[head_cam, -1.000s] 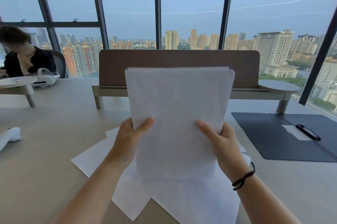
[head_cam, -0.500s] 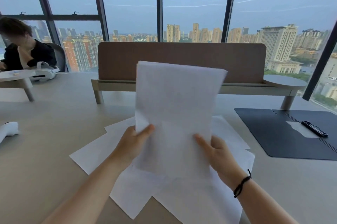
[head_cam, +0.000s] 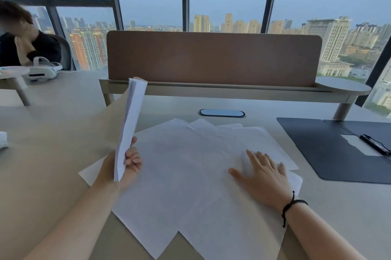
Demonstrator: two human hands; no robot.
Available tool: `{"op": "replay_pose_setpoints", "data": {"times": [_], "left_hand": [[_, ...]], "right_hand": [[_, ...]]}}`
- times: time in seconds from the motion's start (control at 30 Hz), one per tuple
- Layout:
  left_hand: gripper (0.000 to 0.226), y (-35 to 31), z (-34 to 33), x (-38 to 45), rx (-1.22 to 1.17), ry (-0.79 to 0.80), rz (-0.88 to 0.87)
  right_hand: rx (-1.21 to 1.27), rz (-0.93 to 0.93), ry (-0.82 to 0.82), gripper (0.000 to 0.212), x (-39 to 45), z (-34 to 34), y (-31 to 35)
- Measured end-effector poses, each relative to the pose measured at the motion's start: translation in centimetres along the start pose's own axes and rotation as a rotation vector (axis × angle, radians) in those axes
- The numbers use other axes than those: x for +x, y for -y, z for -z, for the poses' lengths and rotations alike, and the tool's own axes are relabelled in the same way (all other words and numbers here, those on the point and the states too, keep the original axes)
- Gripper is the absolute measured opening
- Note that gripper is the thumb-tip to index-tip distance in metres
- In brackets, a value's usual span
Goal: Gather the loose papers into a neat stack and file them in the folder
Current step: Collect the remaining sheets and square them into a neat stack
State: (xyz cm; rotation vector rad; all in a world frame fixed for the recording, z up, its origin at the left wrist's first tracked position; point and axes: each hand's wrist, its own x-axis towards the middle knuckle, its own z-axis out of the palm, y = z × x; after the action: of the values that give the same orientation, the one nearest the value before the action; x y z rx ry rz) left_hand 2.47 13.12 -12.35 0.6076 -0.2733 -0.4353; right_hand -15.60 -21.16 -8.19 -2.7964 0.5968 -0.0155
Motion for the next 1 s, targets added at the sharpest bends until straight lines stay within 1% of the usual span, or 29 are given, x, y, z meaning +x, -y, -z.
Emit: {"op": "replay_pose_setpoints", "data": {"times": [0.03,0.07,0.1,0.13,0.17,0.23,0.27,0.33,0.37,0.43,0.47,0.53,0.57,0.6,0.67,0.73,0.77,0.8,0.87,0.9,0.93,1.0], "left_hand": [[0.039,0.6,-1.9,0.4,0.004,0.027,0.031],[0.055,0.6,-3.8,0.6,0.02,-0.01,0.104],[0.073,1.0,-4.7,0.7,-0.006,-0.036,0.095],[0.081,1.6,-5.7,0.5,-0.015,-0.07,0.096],[0.082,2.2,-6.8,0.4,-0.012,-0.09,0.104],[0.074,3.4,-7.8,0.9,-0.041,-0.126,0.128],[0.064,3.9,-8.5,0.8,-0.03,-0.151,0.143],[0.032,4.4,-9.2,0.9,0.047,-0.244,0.119],[0.021,4.1,-9.2,0.8,0.066,-0.259,0.081],[0.018,2.7,-8.9,0.6,0.078,-0.242,0.05],[0.029,1.8,-8.6,0.4,0.061,-0.219,0.043],[0.065,0.1,-7.4,0.0,0.063,-0.197,0.046],[0.075,-0.3,-7.2,-0.5,0.079,-0.202,0.047],[0.079,-0.6,-7.0,-0.8,0.087,-0.205,0.053],[0.08,-0.5,-6.9,-1.3,0.07,-0.206,0.081],[0.075,0.1,-7.3,-1.4,0.04,-0.198,0.1],[0.068,0.5,-7.5,-1.4,0.04,-0.206,0.109],[0.054,1.0,-7.8,-1.3,0.057,-0.239,0.106],[0.017,1.9,-8.2,-1.3,0.109,-0.314,0.062],[0.013,2.2,-8.2,-1.1,0.119,-0.336,0.05],[0.015,2.4,-8.3,-1.0,0.112,-0.342,0.055],[0.014,2.5,-8.3,-0.9,0.08,-0.342,0.075]], "right_hand": [[0.016,-0.002,-0.012,0.104,0.0,-0.3,0.5],[0.036,-0.002,-0.022,0.102,0.0,-0.6,1.1],[0.058,-0.003,-0.026,0.099,-0.1,-0.8,1.8],[0.079,-0.003,-0.026,0.096,-0.3,-1.0,2.5],[0.1,0.002,-0.021,0.094,-0.5,-1.2,3.3],[0.142,0.017,0.003,0.096,-1.1,-1.6,4.8],[0.163,0.023,0.016,0.097,-1.4,-1.7,5.3],[0.216,0.027,0.017,0.098,-1.7,-1.6,5.8],[0.233,0.022,-0.005,0.097,-1.8,-1.2,5.5],[0.205,0.016,-0.065,0.097,-1.9,-0.3,4.1],[0.168,0.02,-0.076,0.098,-1.8,0.1,3.2],[0.09,0.021,-0.022,0.105,-1.5,0.5,1.4],[0.045,0.012,0.012,0.109,-1.3,0.4,0.7],[0.0,-0.004,0.03,0.111,-1.0,0.2,0.2],[-0.05,-0.063,-0.001,0.11,-0.3,-0.2,0.0],[-0.039,-0.14,-0.026,0.111,0.1,-0.4,0.3],[-0.026,-0.165,-0.027,0.113,0.2,-0.5,0.5],[-0.018,-0.174,-0.029,0.114,0.2,-0.6,0.6],[-0.019,-0.158,-0.036,0.118,-0.3,-0.6,0.8],[-0.02,-0.145,-0.04,0.119,-0.7,-0.5,0.9],[-0.013,-0.14,-0.049,0.12,-1.2,-0.3,1.1],[0.009,-0.161,-0.094,0.112,-2.2,0.6,1.3]]}}
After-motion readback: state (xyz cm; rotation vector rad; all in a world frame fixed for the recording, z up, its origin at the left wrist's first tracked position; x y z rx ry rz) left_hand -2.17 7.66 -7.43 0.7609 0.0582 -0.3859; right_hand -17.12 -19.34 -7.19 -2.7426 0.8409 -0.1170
